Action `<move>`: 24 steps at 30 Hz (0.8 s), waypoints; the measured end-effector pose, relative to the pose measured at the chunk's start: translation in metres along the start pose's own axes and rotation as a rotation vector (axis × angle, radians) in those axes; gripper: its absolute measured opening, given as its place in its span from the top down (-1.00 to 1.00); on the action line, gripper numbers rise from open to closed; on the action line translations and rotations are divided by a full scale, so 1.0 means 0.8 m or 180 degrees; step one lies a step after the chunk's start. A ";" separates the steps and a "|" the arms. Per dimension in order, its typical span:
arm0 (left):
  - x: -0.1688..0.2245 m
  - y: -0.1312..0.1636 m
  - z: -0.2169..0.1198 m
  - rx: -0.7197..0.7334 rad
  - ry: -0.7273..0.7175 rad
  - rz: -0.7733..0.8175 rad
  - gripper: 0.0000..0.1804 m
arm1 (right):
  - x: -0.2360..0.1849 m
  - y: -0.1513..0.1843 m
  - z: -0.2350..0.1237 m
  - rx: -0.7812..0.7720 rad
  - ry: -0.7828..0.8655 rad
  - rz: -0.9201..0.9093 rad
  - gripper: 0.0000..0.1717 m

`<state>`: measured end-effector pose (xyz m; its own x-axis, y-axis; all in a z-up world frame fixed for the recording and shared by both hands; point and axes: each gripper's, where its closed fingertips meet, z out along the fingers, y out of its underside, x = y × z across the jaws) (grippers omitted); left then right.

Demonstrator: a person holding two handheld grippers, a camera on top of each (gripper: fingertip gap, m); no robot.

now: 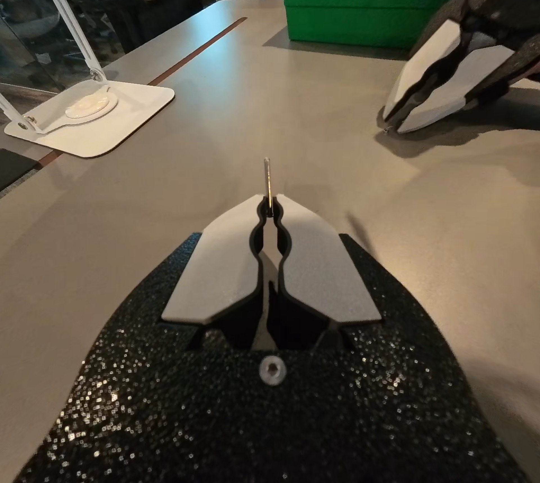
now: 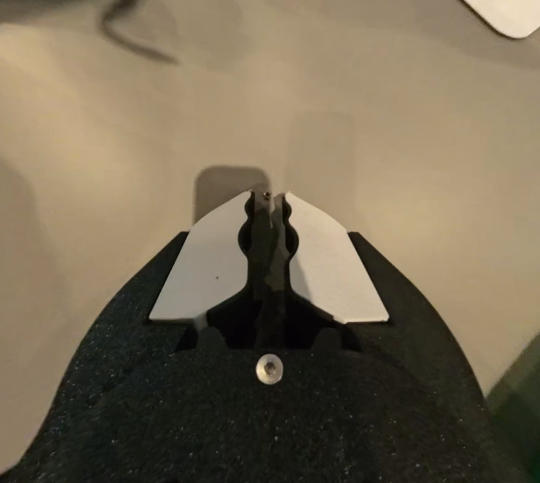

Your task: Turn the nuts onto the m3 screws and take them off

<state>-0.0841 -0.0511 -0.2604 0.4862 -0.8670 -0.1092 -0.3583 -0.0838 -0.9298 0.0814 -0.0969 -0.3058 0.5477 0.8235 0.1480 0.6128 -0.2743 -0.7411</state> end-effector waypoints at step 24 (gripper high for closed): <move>0.002 0.001 0.000 -0.0022 0.0040 -0.0013 0.97 | -0.005 -0.003 0.009 -0.0024 -0.0083 0.0029 0.93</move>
<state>-0.0833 -0.0525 -0.2612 0.4777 -0.8727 -0.1009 -0.3618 -0.0908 -0.9278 0.0735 -0.0959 -0.3095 0.5382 0.8336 0.1242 0.6123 -0.2855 -0.7373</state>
